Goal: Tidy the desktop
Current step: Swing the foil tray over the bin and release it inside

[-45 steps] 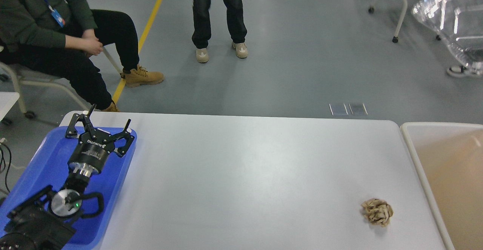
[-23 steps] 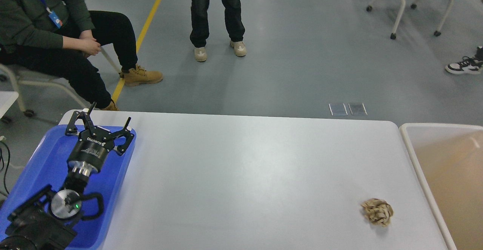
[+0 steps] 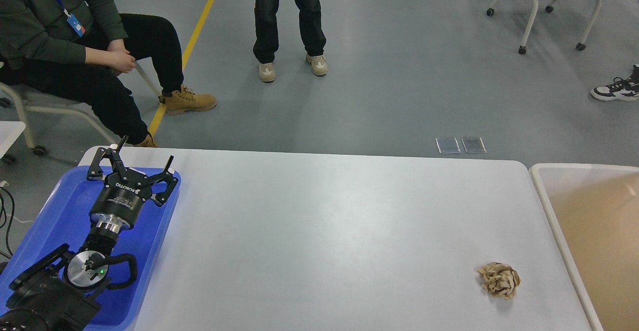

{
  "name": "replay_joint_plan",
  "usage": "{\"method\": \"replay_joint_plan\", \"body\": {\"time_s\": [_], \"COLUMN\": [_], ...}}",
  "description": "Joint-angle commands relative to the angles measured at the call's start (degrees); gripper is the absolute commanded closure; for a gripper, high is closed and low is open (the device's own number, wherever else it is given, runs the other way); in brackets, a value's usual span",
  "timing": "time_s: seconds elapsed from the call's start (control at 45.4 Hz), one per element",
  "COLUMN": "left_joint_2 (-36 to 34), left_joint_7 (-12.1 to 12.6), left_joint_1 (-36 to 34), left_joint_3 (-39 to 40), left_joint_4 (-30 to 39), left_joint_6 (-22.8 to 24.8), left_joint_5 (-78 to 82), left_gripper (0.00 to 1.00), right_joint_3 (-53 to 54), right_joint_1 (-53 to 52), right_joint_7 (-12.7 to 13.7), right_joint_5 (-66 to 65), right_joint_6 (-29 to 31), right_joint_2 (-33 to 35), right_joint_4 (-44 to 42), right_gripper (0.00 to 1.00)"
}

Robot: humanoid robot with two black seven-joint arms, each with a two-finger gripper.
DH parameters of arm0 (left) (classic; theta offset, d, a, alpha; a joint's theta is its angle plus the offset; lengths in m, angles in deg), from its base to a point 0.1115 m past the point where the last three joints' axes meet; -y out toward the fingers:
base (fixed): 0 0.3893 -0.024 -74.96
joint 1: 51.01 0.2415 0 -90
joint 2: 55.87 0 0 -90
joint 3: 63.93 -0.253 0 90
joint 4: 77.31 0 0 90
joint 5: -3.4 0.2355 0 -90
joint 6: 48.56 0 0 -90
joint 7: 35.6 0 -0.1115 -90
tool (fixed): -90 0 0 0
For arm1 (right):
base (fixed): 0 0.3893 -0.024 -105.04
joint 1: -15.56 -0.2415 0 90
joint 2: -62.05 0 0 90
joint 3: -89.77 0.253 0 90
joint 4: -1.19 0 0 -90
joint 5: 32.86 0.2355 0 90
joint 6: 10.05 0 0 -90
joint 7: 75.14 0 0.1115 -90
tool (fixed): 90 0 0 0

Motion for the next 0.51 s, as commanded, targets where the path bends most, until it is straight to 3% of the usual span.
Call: {"method": "replay_joint_plan", "body": {"time_s": [0.0,0.485], "left_joint_2": [0.0,0.0], "left_joint_7": [0.0,0.0], "left_joint_1": [0.0,0.0], "left_joint_3": [0.0,-0.1], "left_joint_4": [0.0,0.0], "left_joint_6": [0.0,0.0], "left_joint_5": [0.0,0.0], "left_gripper": [0.01,0.01], "right_joint_3": [6.9,8.1], "right_joint_1": [7.1,11.4], "right_joint_7": [-0.2,-2.4], "right_joint_5": [0.0,-1.6], "right_joint_6": [0.6,0.7], "right_joint_2": [-4.5,-7.8], "right_joint_4": [-1.9,-2.1], "right_gripper": [1.0,1.0]}}
